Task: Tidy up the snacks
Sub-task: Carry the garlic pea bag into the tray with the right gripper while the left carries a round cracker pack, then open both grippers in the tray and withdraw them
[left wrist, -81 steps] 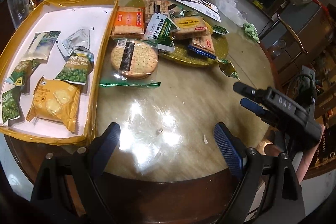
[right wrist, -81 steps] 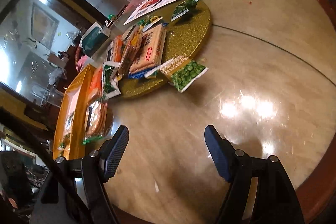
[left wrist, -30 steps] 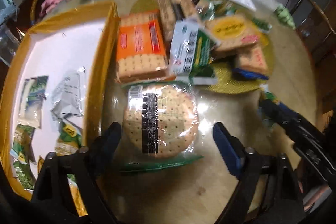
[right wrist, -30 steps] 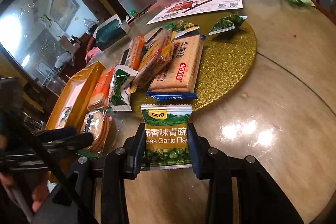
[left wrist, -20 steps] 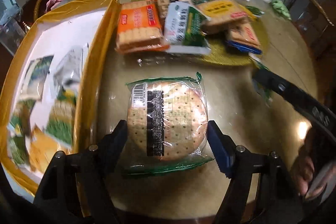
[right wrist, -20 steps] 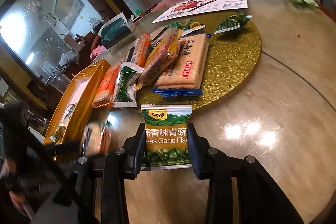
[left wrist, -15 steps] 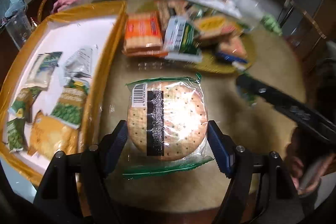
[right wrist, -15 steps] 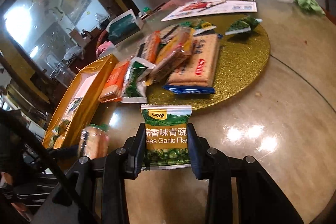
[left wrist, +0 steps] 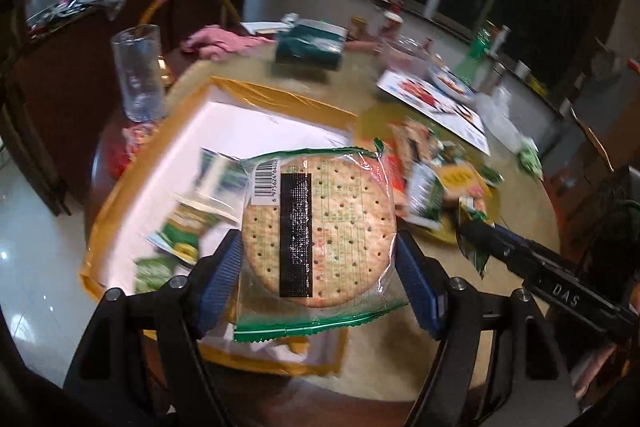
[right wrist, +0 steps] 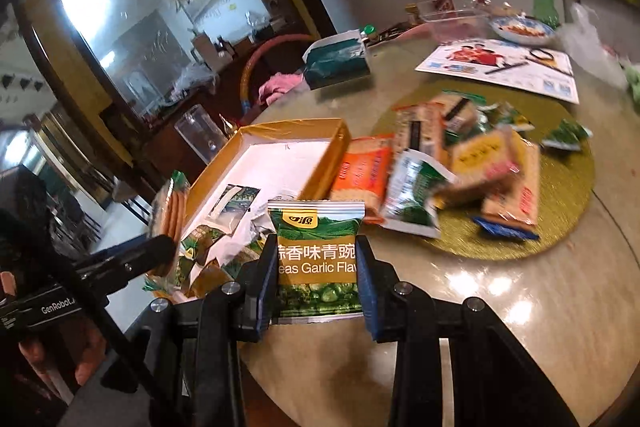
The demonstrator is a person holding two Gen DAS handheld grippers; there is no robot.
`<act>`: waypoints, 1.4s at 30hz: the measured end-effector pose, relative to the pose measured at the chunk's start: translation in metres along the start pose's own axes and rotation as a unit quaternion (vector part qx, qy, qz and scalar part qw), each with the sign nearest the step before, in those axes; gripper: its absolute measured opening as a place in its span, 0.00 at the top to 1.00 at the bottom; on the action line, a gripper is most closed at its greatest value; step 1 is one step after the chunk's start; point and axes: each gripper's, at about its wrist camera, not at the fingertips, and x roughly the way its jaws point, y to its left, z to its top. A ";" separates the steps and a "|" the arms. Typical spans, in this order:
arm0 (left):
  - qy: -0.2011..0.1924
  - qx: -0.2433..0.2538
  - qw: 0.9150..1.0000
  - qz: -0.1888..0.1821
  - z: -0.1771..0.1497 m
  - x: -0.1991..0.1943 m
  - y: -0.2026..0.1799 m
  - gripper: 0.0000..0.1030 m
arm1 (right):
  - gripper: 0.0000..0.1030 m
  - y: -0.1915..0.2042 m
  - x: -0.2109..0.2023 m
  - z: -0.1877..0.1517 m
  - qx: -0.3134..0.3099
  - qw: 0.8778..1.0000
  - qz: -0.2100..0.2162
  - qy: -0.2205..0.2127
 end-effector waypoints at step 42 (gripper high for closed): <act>0.005 -0.051 0.999 0.018 0.026 0.039 0.049 0.11 | 0.31 0.022 0.083 0.025 0.036 0.998 0.046 0.019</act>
